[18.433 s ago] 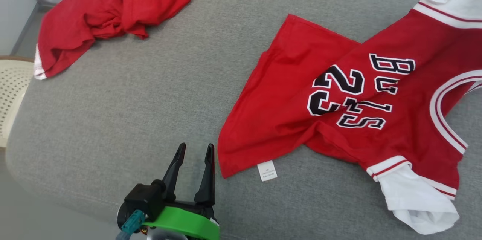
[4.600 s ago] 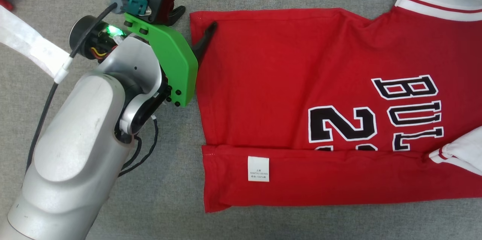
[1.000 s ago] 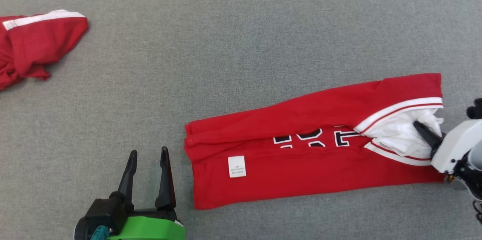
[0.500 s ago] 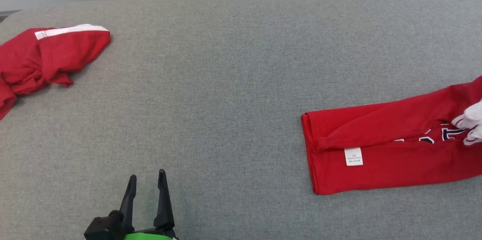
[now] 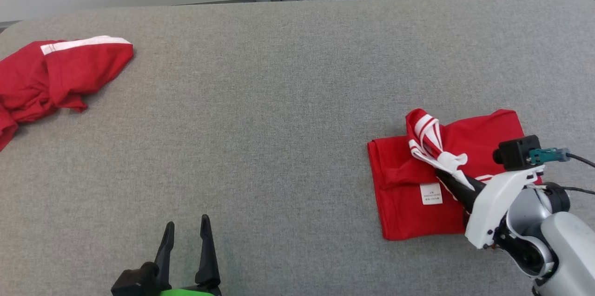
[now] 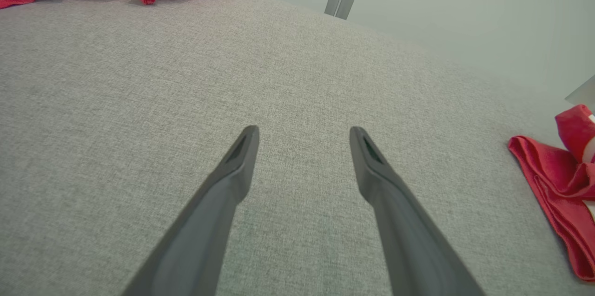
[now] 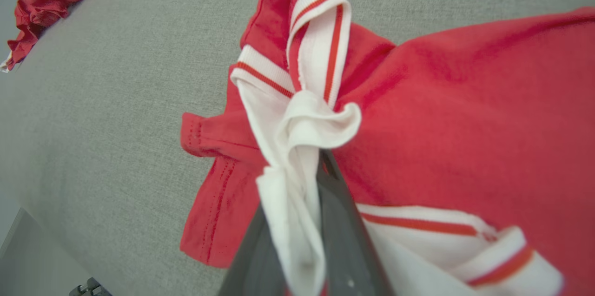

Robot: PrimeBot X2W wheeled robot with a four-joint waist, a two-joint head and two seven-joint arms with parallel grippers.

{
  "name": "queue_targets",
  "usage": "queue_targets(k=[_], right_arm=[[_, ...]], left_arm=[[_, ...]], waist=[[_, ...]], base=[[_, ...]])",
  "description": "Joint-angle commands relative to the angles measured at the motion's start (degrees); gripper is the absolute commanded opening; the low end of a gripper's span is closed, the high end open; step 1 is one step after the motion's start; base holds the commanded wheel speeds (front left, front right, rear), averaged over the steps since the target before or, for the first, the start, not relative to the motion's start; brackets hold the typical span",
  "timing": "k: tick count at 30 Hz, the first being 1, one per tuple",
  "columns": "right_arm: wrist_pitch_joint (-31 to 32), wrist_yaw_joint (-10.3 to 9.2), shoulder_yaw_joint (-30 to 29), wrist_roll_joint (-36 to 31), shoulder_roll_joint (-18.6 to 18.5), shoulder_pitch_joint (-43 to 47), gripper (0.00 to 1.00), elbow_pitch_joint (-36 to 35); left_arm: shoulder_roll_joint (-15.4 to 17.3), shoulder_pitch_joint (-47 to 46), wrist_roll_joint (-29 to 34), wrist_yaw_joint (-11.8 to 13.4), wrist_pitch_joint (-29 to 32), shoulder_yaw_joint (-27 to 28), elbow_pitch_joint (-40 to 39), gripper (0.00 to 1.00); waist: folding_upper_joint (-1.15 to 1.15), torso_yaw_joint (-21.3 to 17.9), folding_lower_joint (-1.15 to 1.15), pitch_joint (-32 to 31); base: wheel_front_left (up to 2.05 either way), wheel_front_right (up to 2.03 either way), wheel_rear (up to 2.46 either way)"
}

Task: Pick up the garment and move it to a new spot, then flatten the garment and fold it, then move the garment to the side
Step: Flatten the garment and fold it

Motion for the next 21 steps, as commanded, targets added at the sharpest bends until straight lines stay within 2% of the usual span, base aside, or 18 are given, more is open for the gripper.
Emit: queue_targets(k=[1,9,10,11,15,17,21], right_arm=[[-1.12,0.0,-0.36,-1.27,1.59,-1.12,0.0,1.11],[-1.97,0.01,-3.21,-5.99,10.03,-2.97,0.0,5.92],[-2.01,0.01,-3.67,-6.25,10.84,-3.06,0.29,6.15],[-1.88,0.01,-4.04,-6.61,11.94,-3.02,1.0,6.37],[-2.15,0.01,-4.41,-6.55,15.46,-1.85,1.0,4.94],[-2.71,0.01,-4.48,-4.34,17.47,-0.79,1.0,2.92],[-4.91,0.0,-4.39,-0.18,19.24,2.3,1.0,-3.66]], left_arm=[[0.16,-0.09,0.46,0.0,-0.15,0.05,0.26,1.0],[0.16,0.6,0.55,0.21,-0.16,-0.22,0.96,1.0],[0.16,0.55,0.49,0.26,-0.16,-0.3,0.97,1.0],[0.16,0.42,0.4,0.35,-0.16,-0.44,0.99,1.0],[0.16,0.27,0.1,0.43,-0.16,-0.48,1.17,1.0],[0.15,0.64,0.14,0.48,-0.16,-0.24,1.23,1.0],[0.16,2.27,0.8,0.09,-0.16,0.45,1.53,1.0]], waist=[[0.0,0.03,0.0,-0.05],[0.0,-0.12,0.0,-0.2],[0.0,-0.15,0.0,-0.19],[0.0,-0.17,0.0,-0.23],[0.0,-0.41,0.0,-0.63],[0.0,-0.75,0.0,-1.0],[0.0,-1.66,0.0,-2.72]], base=[[0.0,0.0,0.0],[0.0,0.0,0.0],[0.0,0.0,0.0],[0.0,0.0,0.0],[0.0,0.0,0.0],[0.0,0.0,0.0],[0.0,0.0,0.0]])
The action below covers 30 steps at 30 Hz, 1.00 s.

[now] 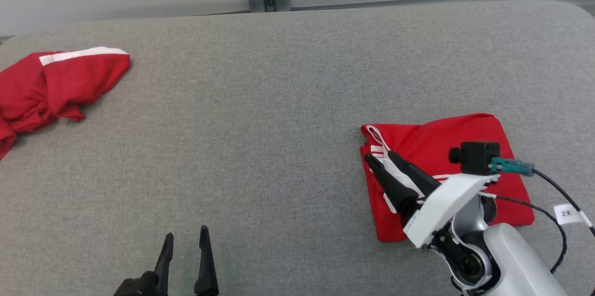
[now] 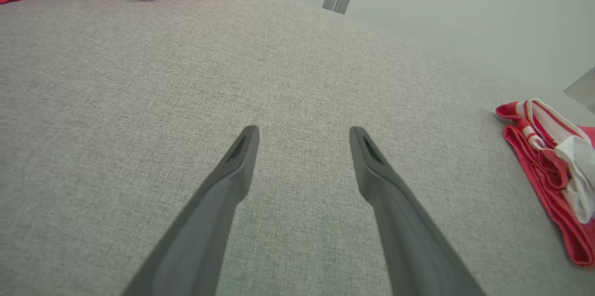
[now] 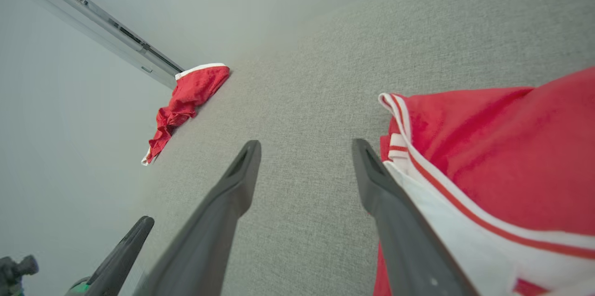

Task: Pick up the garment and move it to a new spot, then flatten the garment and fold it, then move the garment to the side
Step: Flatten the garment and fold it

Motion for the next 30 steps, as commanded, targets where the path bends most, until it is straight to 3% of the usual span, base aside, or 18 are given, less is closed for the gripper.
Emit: queue_targets(k=[1,7,13,16,21,30], right_arm=[[-1.51,0.01,-0.51,0.69,-0.44,1.95,1.0,-2.15],[-14.62,0.01,-5.6,-7.94,-4.9,9.81,1.0,-8.03],[-27.76,0.01,-14.27,-21.59,-8.35,14.98,1.0,-0.9],[-29.58,0.01,-18.13,-29.03,-8.53,16.3,1.0,3.74],[-29.66,0.01,-25.21,-34.77,-4.64,19.57,1.0,1.09],[-29.69,-0.01,-25.19,-35.65,-3.27,22.24,1.0,1.03]], left_arm=[[0.17,1.52,0.85,-0.22,-0.16,0.38,0.2,1.0],[0.16,4.33,1.67,-0.84,-0.16,2.85,-0.62,1.0],[0.16,4.87,2.9,-2.3,-0.16,4.17,-1.2,1.0],[0.17,4.19,3.77,-3.44,-0.16,4.78,-1.11,1.0],[0.17,3.39,5.32,-5.48,-0.16,6.33,-0.88,1.0],[0.17,4.91,7.98,-7.69,-0.16,8.62,0.7,1.0]], waist=[[0.0,-0.85,0.0,-1.7],[0.0,-2.43,0.0,-6.96],[0.0,-3.81,0.0,-9.43],[0.0,-3.89,0.0,-10.22],[0.0,-3.91,0.0,-10.79],[0.0,-4.61,0.0,-11.42]], base=[[0.0,0.0,0.0],[0.0,0.0,0.0],[0.0,0.0,0.0],[0.0,0.0,0.0],[0.0,0.0,0.0],[0.0,0.0,0.0]])
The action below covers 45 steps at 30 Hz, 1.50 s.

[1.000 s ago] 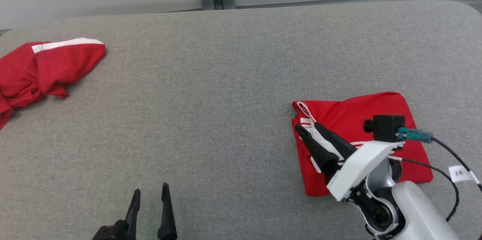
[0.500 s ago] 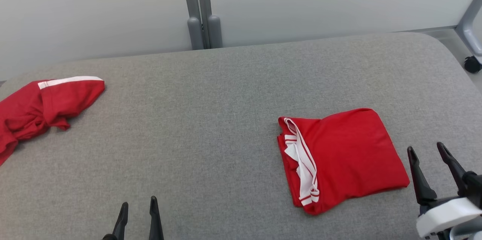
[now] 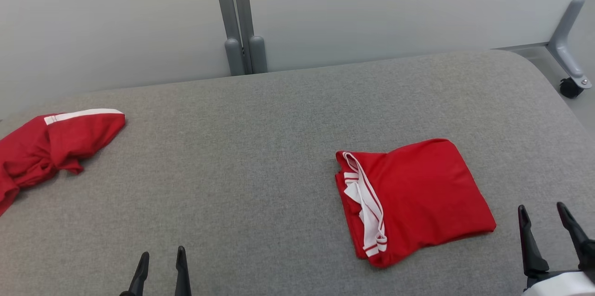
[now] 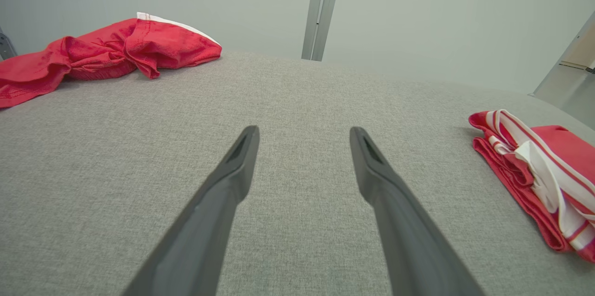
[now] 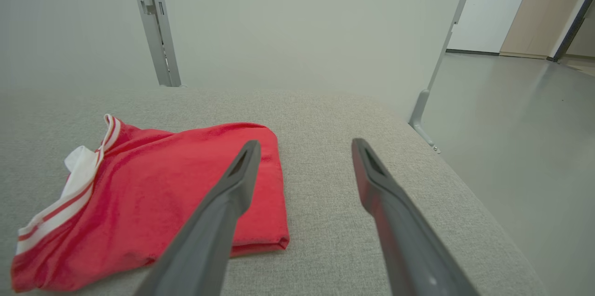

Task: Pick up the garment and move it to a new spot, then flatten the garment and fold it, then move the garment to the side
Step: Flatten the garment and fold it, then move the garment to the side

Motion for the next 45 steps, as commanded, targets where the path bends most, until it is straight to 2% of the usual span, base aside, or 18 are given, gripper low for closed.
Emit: queue_targets(k=[1,22,28,30,33,38,40,45], right_arm=[[-0.23,-0.04,1.12,0.46,-0.51,0.46,1.0,0.0],[-0.24,-0.04,4.84,1.19,-2.19,-1.43,1.0,-1.0],[-0.21,-0.04,7.11,6.15,-4.76,-4.48,1.0,1.56],[3.82,-0.03,10.15,10.18,-7.26,-7.67,1.0,4.07],[14.07,-0.05,12.67,16.47,-10.86,-13.07,1.0,5.72],[28.58,-0.02,13.33,20.04,-14.59,-20.85,1.0,10.5],[32.04,-0.02,13.14,19.97,-15.22,-22.77,1.0,12.59],[36.17,-0.03,11.56,20.29,-14.21,-25.55,1.0,18.36]], left_arm=[[0.17,0.71,0.5,-0.2,-0.16,0.46,0.09,1.0],[0.17,0.86,-0.68,0.88,-0.16,0.56,-0.94,1.0],[0.17,0.2,-0.78,1.0,-0.15,0.6,-1.5,1.0],[0.16,-0.36,-0.42,0.83,-0.16,0.05,-1.55,1.0],[0.17,-2.2,-0.05,0.56,-0.16,-0.88,-1.87,1.0],[0.17,-5.27,-0.14,0.58,-0.16,-2.57,-1.71,1.0],[0.17,-6.23,-0.51,0.88,-0.16,-2.91,-1.44,1.0],[0.17,-7.55,-1.07,1.34,-0.16,-3.57,-1.27,1.0]], waist=[[0.0,0.08,0.0,-0.07],[0.0,3.23,0.0,-0.16],[0.0,3.26,0.0,1.28],[0.0,3.34,0.0,2.45],[0.0,3.79,0.0,5.74],[0.0,5.97,0.0,10.93],[0.0,7.06,0.0,12.32],[0.0,9.03,0.0,14.54]], base=[[0.0,0.0,0.0],[0.0,0.0,0.0],[0.0,0.0,0.0],[0.0,0.0,0.0],[0.0,0.0,0.0],[0.0,0.0,0.0],[0.0,0.0,0.0],[0.0,0.0,0.0]])
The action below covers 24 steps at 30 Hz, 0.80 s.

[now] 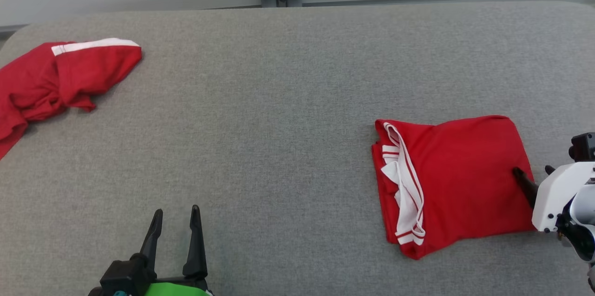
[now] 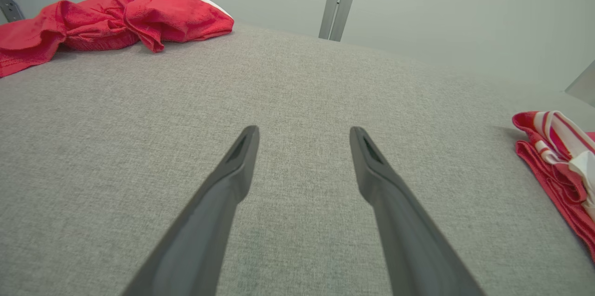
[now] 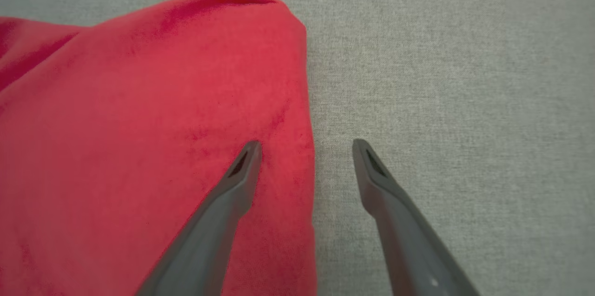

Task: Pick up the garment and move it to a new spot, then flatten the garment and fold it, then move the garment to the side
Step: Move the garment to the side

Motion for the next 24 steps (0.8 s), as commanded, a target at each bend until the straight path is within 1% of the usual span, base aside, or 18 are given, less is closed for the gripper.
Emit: queue_targets(k=[1,5,6,7,10,12,15,17,19,21,24], right_arm=[[0.85,-0.02,-0.47,0.92,0.84,-1.18,1.0,1.42],[3.15,0.02,0.39,4.83,2.42,-2.5,1.0,3.74],[2.82,0.01,0.62,5.41,2.17,-2.89,0.26,3.66],[1.99,0.01,0.77,6.34,1.96,-3.38,0.0,3.2],[0.23,0.0,1.07,8.02,0.66,-5.72,0.0,0.92],[-1.03,-0.04,0.53,8.9,-1.4,-8.14,0.0,-0.48],[-2.13,-0.05,-0.07,8.0,-4.02,-12.3,0.0,-1.18],[-2.66,-0.01,-1.3,7.57,-5.26,-15.38,0.0,-0.65],[-3.26,-0.03,-3.14,6.38,-7.32,-18.06,0.0,0.44],[-4.09,-0.05,-4.25,5.4,-8.86,-20.18,0.0,1.4],[-5.89,-0.02,-5.25,4.29,-11.04,-23.09,0.0,2.97]], left_arm=[[0.17,-1.12,-0.2,0.3,-0.16,-0.05,0.06,1.0],[0.17,-1.53,-0.25,0.46,-0.16,-0.3,0.01,1.0],[0.17,-1.7,-0.28,0.5,-0.16,-0.28,0.0,1.0],[0.17,-1.85,-0.31,0.65,-0.16,-0.16,-0.13,1.0],[0.17,-2.24,-0.37,0.98,-0.15,0.2,-1.09,1.0],[0.16,-2.93,0.26,0.45,-0.16,-0.11,-1.65,1.0],[0.18,-4.67,1.46,-0.01,-0.14,0.4,-2.21,1.0],[0.17,-6.22,2.57,-0.55,-0.16,0.63,-2.6,1.0],[0.18,-7.97,3.22,-0.64,-0.15,1.37,-3.5,1.0],[0.18,-9.67,4.26,-1.11,-0.15,1.81,-4.47,1.0],[0.2,-11.65,6.03,-2.24,-0.09,1.59,-5.23,1.0]], waist=[[0.0,2.88,0.0,2.92],[0.0,3.34,0.0,3.5],[0.0,3.31,0.0,3.61],[0.0,3.09,0.0,3.78],[0.0,1.4,0.0,5.11],[0.0,-0.63,0.0,6.79],[0.0,-3.92,0.0,10.23],[0.0,-6.04,0.0,12.96],[0.0,-8.01,0.0,16.03],[0.0,-9.48,0.0,18.97],[0.0,-10.68,0.0,22.88]], base=[[0.0,0.0,0.0],[0.0,0.0,0.0],[0.0,0.0,0.0],[0.0,0.0,0.0],[0.0,0.0,0.0],[0.0,0.0,0.0],[0.0,0.0,0.0],[0.0,0.0,0.0],[0.0,0.0,0.0],[0.0,0.0,0.0],[0.0,0.0,0.0]])
